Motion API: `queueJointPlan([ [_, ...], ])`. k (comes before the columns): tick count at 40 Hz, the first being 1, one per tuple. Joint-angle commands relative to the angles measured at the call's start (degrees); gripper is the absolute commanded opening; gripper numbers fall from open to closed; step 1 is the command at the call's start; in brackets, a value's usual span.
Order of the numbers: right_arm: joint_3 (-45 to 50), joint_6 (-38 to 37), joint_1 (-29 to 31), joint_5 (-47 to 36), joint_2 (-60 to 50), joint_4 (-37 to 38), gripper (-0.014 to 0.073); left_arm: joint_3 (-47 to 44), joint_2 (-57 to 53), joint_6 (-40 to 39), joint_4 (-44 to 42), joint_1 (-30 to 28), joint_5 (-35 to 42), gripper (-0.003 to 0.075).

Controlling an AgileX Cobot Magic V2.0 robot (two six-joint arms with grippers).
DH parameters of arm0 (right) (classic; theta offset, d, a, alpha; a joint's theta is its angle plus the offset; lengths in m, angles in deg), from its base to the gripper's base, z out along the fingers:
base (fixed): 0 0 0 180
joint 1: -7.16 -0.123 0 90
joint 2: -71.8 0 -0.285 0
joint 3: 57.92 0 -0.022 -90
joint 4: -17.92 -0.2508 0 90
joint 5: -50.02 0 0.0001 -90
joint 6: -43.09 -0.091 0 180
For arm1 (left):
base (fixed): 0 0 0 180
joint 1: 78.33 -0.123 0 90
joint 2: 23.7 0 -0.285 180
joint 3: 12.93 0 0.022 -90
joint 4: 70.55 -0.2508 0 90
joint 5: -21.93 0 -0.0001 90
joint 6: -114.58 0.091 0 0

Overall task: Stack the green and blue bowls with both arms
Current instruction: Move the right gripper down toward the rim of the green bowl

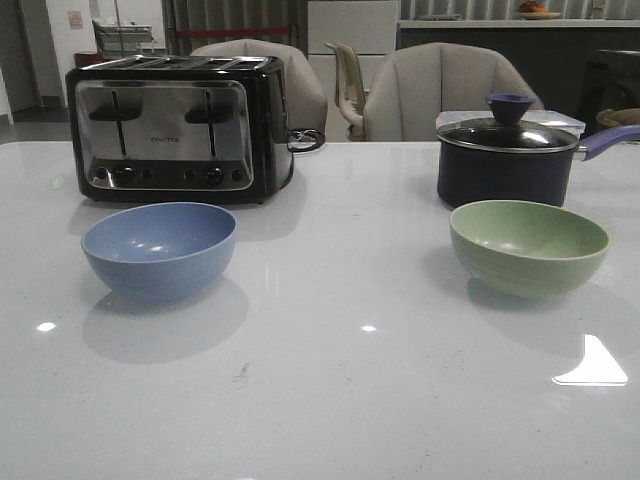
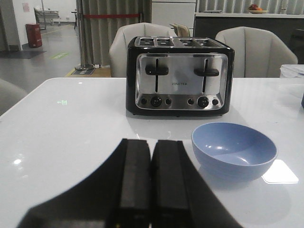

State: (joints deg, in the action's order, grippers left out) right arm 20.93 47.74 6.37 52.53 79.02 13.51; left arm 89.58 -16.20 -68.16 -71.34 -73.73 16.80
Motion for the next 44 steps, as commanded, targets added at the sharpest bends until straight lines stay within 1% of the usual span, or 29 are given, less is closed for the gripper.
queueJointPlan([
  [1, -0.1, 0.4, 0.3, -5.3, -1.2, 0.5, 0.0034, -1.2, -1.1, -0.3, 0.1, 0.2, 5.1, 0.0102],
  [24, -0.1, 0.4, 0.3, -5.6, -1.2, 0.5, 0.0034, -1.2, -1.1, -0.3, 0.1, 0.2, 5.1, 0.0102],
  [30, -0.9, 0.4, 0.3, -5.3, -1.2, 0.4, 0.0034, -1.1, -1.1, -0.3, 0.1, 0.2, 8.2, 0.0102],
  [35, -6.0, 0.4, 0.3, -4.0, -1.2, 0.4, 0.0034, 1.2, -1.1, -0.3, 0.2, 0.3, 11.4, 0.0102],
  [41, -16.0, 0.4, 0.3, 1.5, -0.7, 0.5, 0.0034, 9.1, -0.9, -0.3, 0.2, 0.3, 8.3, 0.0102],
  [44, -23.3, 0.4, 0.3, 5.2, 1.4, 0.5, 0.0034, 16.0, 0.3, -0.3, 0.2, 0.3, 4.8, 0.0102],
])
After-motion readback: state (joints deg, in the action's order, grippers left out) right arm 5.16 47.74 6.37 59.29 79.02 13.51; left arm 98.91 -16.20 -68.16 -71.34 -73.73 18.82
